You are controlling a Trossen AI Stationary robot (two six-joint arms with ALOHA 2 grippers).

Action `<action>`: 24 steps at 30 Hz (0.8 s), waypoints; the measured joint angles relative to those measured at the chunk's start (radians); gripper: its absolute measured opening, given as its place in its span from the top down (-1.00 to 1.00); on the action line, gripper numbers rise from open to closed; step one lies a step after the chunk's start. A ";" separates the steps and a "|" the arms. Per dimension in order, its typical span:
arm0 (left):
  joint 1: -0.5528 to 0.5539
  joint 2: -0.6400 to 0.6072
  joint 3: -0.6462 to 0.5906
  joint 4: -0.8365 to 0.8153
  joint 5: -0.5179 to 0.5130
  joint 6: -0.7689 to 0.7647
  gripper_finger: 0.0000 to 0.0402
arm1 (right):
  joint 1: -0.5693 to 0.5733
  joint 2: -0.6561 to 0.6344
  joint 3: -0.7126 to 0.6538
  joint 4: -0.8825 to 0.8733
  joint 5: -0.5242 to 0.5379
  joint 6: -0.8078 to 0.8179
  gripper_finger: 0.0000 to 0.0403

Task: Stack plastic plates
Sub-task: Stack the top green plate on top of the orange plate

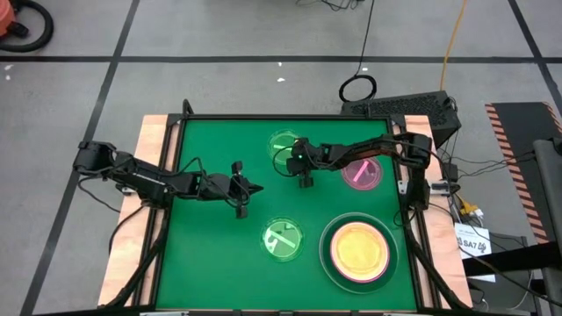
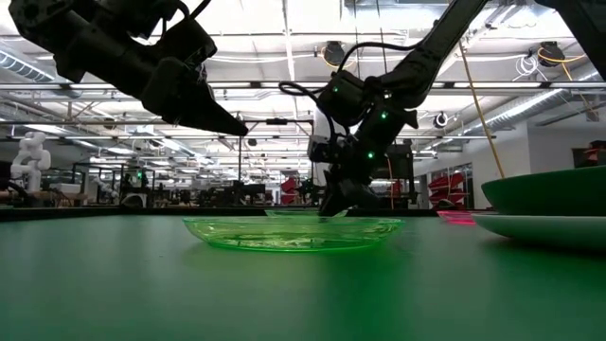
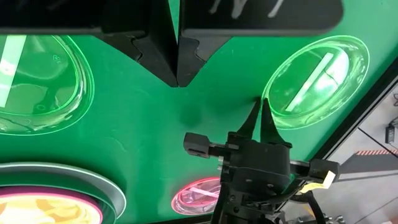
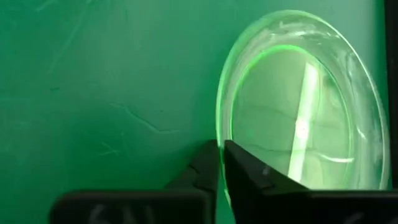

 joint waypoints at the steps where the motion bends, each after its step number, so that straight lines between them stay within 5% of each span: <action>1: 0.000 0.000 0.000 0.000 0.000 0.000 0.96 | 0.000 0.000 0.000 -0.001 0.002 -0.001 0.94; 12: 0.000 0.000 0.000 0.000 0.000 -0.001 0.96 | 0.080 -0.048 -0.005 -0.098 0.101 0.029 0.98; 24: 0.000 0.000 0.000 -0.001 0.001 -0.027 0.96 | 0.249 -0.308 -0.004 -0.344 0.110 0.272 0.99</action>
